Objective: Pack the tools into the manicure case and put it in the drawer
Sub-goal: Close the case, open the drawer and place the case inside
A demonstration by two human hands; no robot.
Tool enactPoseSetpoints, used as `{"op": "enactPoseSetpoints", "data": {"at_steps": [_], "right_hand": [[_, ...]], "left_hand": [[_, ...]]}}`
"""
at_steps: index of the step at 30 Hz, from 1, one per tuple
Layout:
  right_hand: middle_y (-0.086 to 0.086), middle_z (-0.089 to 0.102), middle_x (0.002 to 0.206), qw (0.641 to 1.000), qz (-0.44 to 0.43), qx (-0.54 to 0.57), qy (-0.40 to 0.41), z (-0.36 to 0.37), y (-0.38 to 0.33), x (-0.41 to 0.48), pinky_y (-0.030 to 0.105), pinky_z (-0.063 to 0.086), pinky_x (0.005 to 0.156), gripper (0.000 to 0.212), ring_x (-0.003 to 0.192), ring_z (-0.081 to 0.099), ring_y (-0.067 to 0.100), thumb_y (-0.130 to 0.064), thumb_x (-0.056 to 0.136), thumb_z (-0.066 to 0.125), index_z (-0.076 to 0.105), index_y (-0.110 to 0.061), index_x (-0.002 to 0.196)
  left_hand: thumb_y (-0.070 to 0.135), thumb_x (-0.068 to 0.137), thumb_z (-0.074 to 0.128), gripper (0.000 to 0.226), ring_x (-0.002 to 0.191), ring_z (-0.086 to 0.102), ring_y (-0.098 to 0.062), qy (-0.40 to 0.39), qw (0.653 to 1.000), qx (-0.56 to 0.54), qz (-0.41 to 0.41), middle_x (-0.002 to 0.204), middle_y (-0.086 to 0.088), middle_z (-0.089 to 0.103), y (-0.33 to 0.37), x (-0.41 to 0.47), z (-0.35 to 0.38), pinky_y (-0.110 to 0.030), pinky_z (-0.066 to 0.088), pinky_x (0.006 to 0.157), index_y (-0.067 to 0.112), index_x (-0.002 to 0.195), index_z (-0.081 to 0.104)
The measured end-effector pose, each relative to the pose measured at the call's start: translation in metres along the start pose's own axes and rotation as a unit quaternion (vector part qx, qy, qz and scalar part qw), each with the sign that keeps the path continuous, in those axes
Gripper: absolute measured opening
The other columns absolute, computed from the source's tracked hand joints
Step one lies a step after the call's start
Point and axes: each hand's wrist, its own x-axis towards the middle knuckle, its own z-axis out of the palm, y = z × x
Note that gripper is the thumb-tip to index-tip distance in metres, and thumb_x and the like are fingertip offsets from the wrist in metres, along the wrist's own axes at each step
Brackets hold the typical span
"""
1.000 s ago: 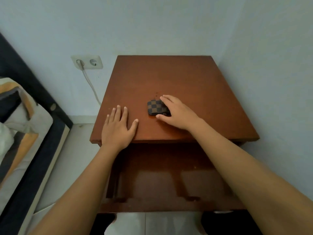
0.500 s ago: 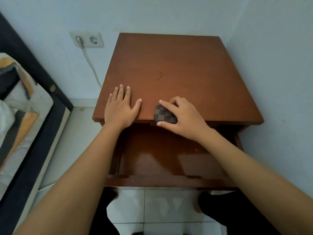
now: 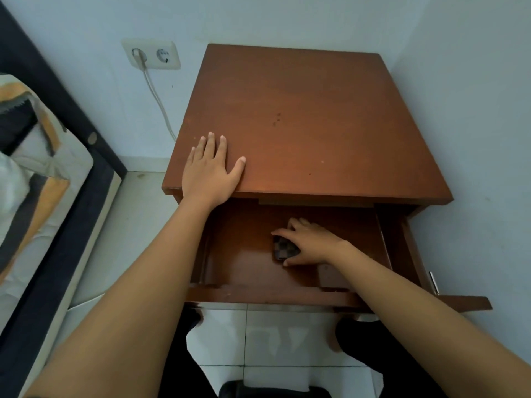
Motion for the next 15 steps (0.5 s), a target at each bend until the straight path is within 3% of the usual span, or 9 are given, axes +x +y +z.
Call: {"op": "enactPoseSetpoints", "data": {"at_steps": [4, 8, 11, 15], "right_hand": [[0.01, 0.03, 0.14, 0.999, 0.02, 0.016, -0.023, 0.005, -0.001, 0.001, 0.042, 0.041, 0.094, 0.079, 0.126, 0.031, 0.029, -0.041, 0.08, 0.066, 0.021, -0.03, 0.143], [0.008, 0.022, 0.149, 0.992, 0.067, 0.101, -0.018, 0.0, -0.002, -0.018, 0.044, 0.037, 0.106, 0.075, 0.134, 0.026, 0.03, -0.04, 0.084, 0.061, 0.018, -0.029, 0.145], [0.007, 0.026, 0.148, 0.97, 0.099, 0.218, 0.049, -0.005, -0.013, -0.048, 0.041, 0.035, 0.109, 0.065, 0.134, 0.029, 0.027, -0.043, 0.09, 0.052, 0.022, -0.026, 0.145], [-0.004, 0.035, 0.141, 0.952, 0.064, 0.267, 0.137, -0.004, -0.034, -0.095, 0.034, 0.038, 0.104, 0.059, 0.129, 0.037, 0.015, -0.053, 0.09, 0.043, 0.026, -0.03, 0.142]], "left_hand": [[0.06, 0.092, 0.017, 0.071, 0.146, 0.001, -0.021, -0.004, 1.0, 0.0, 0.002, 0.159, -0.006, 0.006, 0.001, -0.001, -0.001, -0.036, 0.001, 0.116, 0.019, 0.15, 0.01], [0.056, 0.095, 0.018, 0.069, 0.146, -0.001, -0.023, -0.03, 0.999, -0.013, 0.013, 0.159, -0.009, 0.003, 0.0, -0.006, -0.007, -0.037, -0.001, 0.116, 0.016, 0.15, 0.01], [0.049, 0.097, 0.018, 0.063, 0.146, -0.001, -0.023, -0.025, 0.999, -0.035, 0.001, 0.159, -0.009, 0.005, 0.006, -0.026, -0.009, -0.038, -0.001, 0.116, 0.015, 0.149, 0.012], [0.045, 0.098, 0.028, 0.058, 0.146, 0.005, -0.02, 0.015, 0.993, -0.115, 0.007, 0.158, -0.005, 0.013, 0.029, -0.084, -0.006, -0.037, 0.005, 0.117, 0.016, 0.147, 0.022]]}}
